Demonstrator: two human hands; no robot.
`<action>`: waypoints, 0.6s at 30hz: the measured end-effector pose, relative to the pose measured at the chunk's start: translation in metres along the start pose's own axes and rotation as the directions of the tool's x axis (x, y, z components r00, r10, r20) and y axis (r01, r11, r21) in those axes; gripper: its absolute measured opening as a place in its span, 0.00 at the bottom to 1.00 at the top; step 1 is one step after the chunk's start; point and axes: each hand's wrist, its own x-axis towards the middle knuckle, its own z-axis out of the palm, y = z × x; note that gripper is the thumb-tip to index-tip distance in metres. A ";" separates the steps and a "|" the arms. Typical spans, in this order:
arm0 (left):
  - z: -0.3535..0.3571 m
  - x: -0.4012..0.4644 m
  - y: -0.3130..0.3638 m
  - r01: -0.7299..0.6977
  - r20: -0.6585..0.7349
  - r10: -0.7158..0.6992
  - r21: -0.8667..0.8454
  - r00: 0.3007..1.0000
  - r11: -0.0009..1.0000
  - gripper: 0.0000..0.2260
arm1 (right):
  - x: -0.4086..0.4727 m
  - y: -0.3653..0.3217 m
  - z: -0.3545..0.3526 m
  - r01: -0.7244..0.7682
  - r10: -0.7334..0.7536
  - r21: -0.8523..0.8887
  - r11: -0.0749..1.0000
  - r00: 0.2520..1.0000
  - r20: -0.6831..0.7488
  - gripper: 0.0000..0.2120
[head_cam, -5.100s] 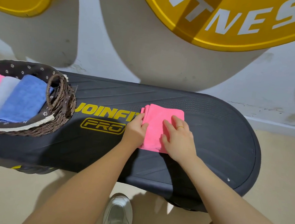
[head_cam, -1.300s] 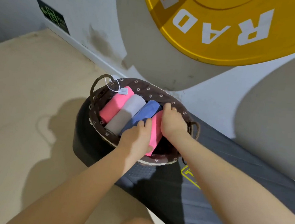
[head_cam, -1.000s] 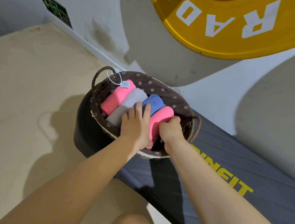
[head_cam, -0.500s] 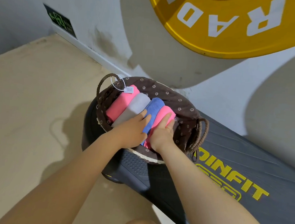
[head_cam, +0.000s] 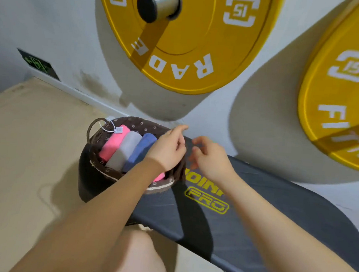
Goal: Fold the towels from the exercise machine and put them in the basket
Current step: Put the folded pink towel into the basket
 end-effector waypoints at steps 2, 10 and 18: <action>-0.004 0.001 0.053 0.000 0.130 0.001 -0.006 0.992 1.000 0.22 | -0.024 -0.004 -0.057 -0.061 0.058 -0.086 0.994 0.998 -0.035 0.11; -0.075 -0.031 0.288 -0.121 0.428 0.077 0.075 0.901 0.990 0.11 | -0.161 -0.066 -0.258 -0.416 0.423 -0.126 0.901 0.905 0.034 0.10; -0.112 -0.079 0.468 -0.427 0.692 0.299 0.014 0.656 0.904 0.11 | -0.315 -0.136 -0.356 -0.617 0.668 0.337 0.711 0.742 -0.051 0.06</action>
